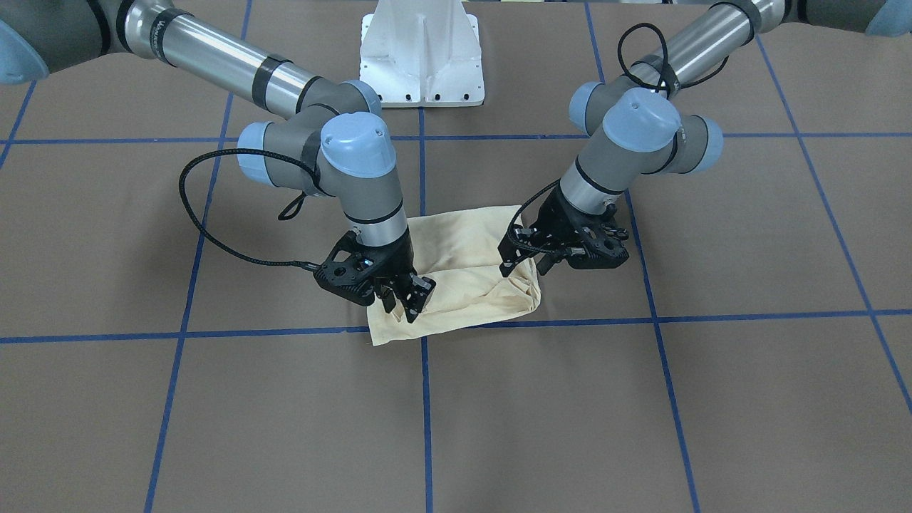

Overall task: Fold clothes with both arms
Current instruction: 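Lay the folded edge down on the far side and open both grippers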

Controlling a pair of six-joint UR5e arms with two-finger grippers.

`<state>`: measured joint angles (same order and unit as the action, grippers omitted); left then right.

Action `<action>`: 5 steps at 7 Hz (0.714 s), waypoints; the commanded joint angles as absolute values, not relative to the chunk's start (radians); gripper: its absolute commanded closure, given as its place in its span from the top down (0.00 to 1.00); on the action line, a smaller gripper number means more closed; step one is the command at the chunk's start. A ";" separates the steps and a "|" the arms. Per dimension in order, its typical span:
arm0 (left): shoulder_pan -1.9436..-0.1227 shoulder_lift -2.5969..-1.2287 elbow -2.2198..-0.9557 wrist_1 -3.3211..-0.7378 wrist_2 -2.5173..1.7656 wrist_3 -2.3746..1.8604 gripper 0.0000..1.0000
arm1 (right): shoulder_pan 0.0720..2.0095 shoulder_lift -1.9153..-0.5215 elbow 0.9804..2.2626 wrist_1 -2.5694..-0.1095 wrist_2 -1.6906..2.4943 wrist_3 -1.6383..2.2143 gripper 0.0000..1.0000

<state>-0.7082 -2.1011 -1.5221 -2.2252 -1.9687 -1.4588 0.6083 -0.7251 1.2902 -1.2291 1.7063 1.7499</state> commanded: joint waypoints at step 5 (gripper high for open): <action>-0.830 -2.011 -1.542 -2.218 -1.992 -1.321 0.99 | 0.627 -0.699 1.330 -1.236 1.784 1.646 0.99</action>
